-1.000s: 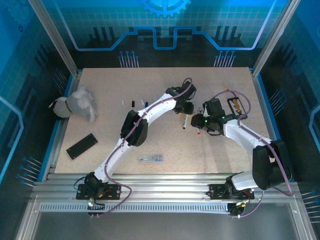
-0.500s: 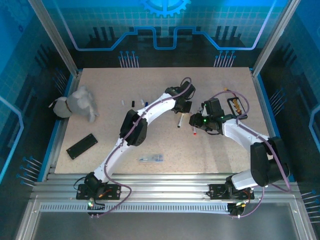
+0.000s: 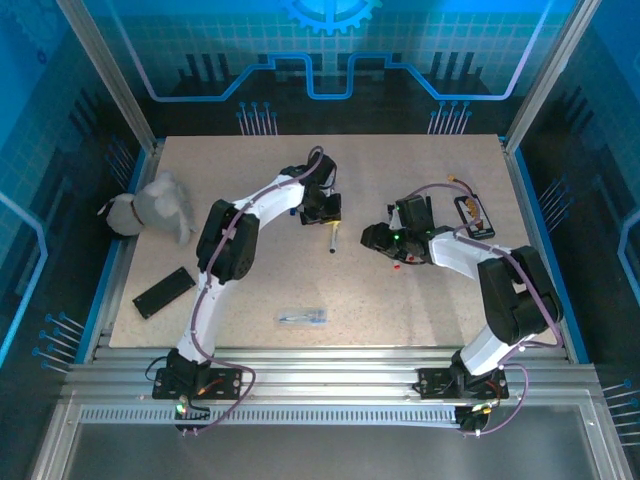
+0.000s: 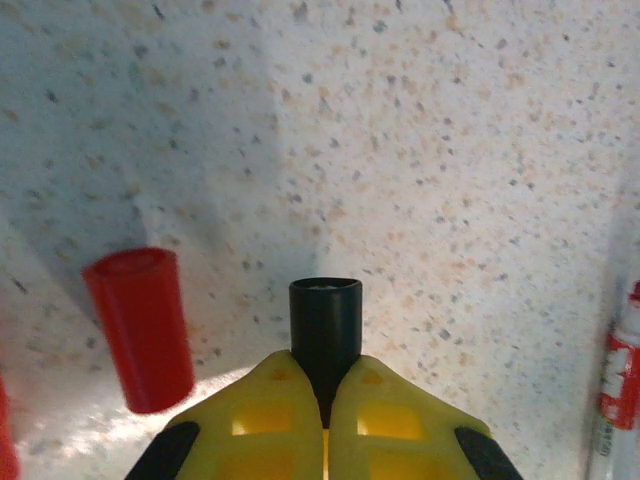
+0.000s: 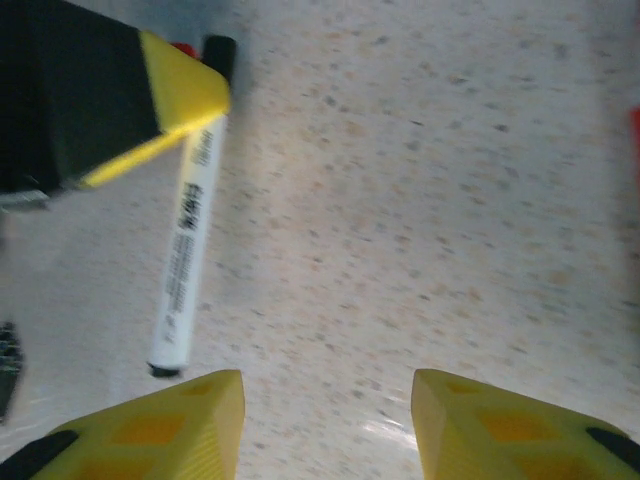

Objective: Open the pen caps

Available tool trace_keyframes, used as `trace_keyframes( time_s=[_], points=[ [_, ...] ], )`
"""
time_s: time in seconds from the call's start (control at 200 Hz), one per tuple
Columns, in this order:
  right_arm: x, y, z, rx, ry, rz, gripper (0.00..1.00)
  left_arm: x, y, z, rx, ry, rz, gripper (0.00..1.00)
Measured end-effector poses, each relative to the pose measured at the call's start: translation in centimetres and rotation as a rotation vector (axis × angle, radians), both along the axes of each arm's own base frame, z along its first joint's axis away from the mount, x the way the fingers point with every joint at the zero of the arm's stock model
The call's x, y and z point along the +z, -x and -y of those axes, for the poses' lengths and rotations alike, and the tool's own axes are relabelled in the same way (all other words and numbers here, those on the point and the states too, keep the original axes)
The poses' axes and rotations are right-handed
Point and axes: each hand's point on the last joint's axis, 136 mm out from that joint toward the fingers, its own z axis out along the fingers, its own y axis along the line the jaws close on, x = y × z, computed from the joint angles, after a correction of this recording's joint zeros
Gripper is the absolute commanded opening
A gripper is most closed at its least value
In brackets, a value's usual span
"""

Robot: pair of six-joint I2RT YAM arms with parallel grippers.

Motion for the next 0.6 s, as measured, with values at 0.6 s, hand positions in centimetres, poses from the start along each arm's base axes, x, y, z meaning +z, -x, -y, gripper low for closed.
trace_keyframes(
  time_s=[0.6],
  points=[
    [1.0, -1.6, -6.2, 0.068, -0.205, 0.002, 0.49, 3.1, 1.4, 2.5, -0.035, 0.106, 0.024, 0.00]
  ],
)
